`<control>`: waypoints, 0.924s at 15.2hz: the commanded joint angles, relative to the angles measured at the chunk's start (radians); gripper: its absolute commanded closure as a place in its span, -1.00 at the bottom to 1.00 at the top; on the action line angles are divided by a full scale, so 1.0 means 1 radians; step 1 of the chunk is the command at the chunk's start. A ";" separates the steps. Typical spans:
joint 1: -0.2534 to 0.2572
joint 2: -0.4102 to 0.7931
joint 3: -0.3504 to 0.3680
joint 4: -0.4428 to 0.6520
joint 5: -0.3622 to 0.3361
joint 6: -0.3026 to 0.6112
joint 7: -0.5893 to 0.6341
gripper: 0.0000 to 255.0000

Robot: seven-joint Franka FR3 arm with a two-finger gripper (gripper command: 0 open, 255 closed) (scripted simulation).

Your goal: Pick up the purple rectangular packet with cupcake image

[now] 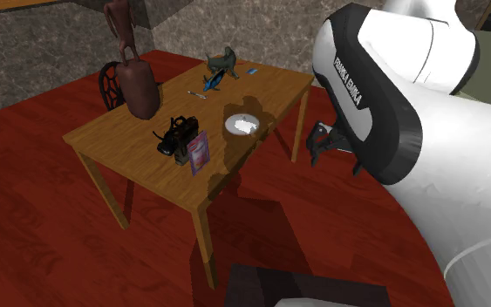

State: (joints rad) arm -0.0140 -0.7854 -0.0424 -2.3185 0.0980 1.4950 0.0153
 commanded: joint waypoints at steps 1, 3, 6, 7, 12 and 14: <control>0.000 0.000 0.000 0.000 0.000 0.000 0.000 -1.00; 0.009 0.022 0.049 0.001 0.031 0.023 0.061 -1.00; 0.022 0.067 0.121 0.013 0.073 0.059 0.152 -1.00; 0.026 0.085 0.144 0.019 0.086 0.071 0.182 -1.00; 0.042 0.194 0.258 0.073 0.135 0.135 0.331 -1.00; 0.045 0.247 0.303 0.104 0.146 0.160 0.391 -1.00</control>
State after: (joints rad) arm 0.0279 -0.5560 0.2369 -2.2219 0.2359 1.6423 0.3727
